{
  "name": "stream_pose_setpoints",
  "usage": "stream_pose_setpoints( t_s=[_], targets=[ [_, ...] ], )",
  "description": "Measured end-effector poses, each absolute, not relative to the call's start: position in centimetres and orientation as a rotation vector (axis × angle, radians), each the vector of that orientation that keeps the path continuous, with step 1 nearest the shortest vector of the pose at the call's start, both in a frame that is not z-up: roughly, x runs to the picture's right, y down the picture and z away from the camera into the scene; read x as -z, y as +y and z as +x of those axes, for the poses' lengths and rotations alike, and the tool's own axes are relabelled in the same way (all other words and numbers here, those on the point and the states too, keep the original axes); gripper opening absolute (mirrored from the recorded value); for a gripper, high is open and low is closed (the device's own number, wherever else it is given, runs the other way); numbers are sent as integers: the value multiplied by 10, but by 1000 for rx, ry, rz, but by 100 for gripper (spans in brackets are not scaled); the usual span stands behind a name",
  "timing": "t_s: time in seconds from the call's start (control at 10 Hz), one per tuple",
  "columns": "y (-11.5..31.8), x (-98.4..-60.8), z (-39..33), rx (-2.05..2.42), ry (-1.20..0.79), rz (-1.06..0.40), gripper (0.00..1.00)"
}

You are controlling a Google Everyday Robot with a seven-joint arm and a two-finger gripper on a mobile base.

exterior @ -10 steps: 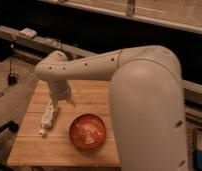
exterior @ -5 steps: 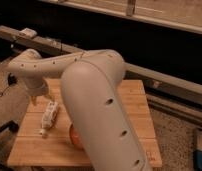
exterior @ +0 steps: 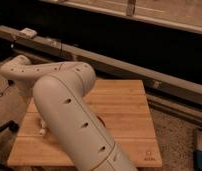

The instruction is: Place the bottle in the ceramic bowl

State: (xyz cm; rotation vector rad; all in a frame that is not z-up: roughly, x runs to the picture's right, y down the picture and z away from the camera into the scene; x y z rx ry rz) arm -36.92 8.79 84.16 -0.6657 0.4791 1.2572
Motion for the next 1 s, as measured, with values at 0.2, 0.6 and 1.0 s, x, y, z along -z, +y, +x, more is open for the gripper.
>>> stream_pose_setpoints(
  t_s=[0.2, 0.6, 1.0],
  targets=[
    [84, -842, -354, -1281, 464, -665, 65],
    [69, -825, -306, -1338, 455, -660, 65],
    [102, -850, -313, -1295, 491, -696, 65]
  ],
)
